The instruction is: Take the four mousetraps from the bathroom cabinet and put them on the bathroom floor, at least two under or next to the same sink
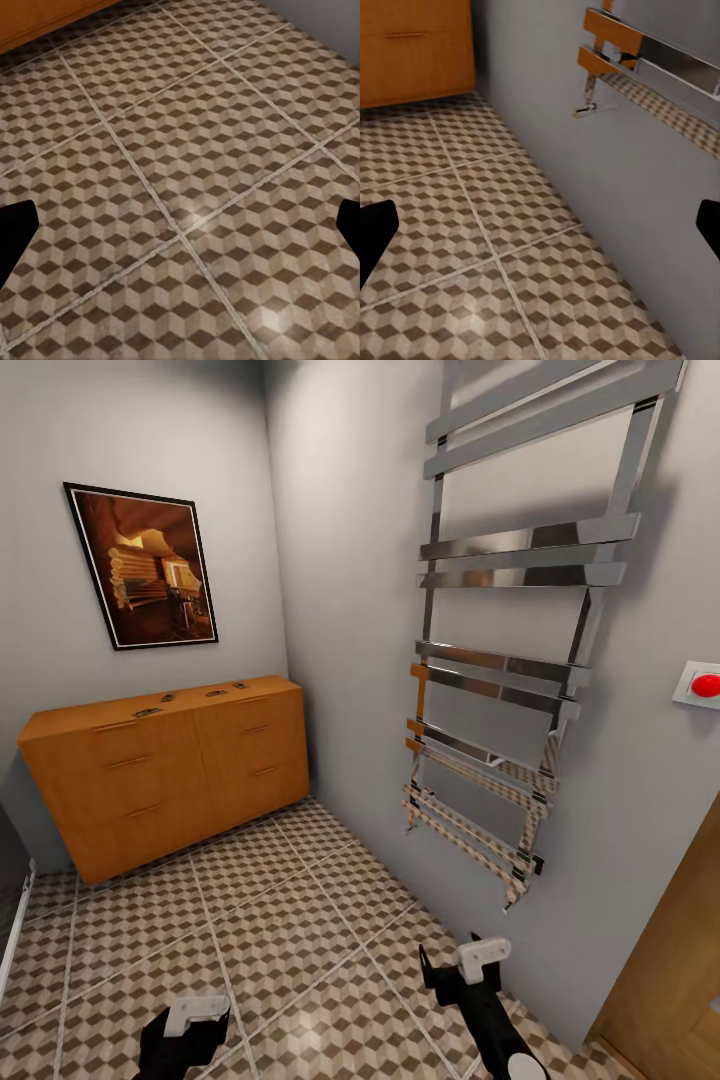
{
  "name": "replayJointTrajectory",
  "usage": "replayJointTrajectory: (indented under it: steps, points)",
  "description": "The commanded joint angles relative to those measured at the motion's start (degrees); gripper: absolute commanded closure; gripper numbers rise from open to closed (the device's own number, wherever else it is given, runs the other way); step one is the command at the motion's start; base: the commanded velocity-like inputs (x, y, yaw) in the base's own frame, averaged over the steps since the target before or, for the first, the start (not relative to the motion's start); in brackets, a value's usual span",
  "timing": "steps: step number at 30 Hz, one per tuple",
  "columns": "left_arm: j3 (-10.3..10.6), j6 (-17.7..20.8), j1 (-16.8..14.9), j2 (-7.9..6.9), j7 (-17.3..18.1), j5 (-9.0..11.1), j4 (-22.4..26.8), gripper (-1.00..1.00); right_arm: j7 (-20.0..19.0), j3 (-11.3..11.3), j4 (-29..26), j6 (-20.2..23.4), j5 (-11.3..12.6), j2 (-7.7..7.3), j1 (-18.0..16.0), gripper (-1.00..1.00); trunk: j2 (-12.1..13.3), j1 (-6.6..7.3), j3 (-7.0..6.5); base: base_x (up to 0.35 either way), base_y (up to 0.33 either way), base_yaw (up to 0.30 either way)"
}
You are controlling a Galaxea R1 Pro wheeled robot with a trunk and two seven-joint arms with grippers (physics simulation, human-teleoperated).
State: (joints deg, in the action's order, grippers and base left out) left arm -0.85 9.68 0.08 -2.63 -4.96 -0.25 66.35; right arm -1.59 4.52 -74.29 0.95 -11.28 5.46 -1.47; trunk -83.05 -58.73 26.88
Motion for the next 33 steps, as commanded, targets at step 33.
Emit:
replayJointTrajectory:
  steps: [33]
  points:
    - [0.27,0.17,0.01,0.34,-0.05,0.07,-0.56,-1.00,-0.10,0.21,-0.42,0.20,-0.58,0.04,-0.02,-1.00,-0.03,0.00,0.05,0.000,0.000,0.211]
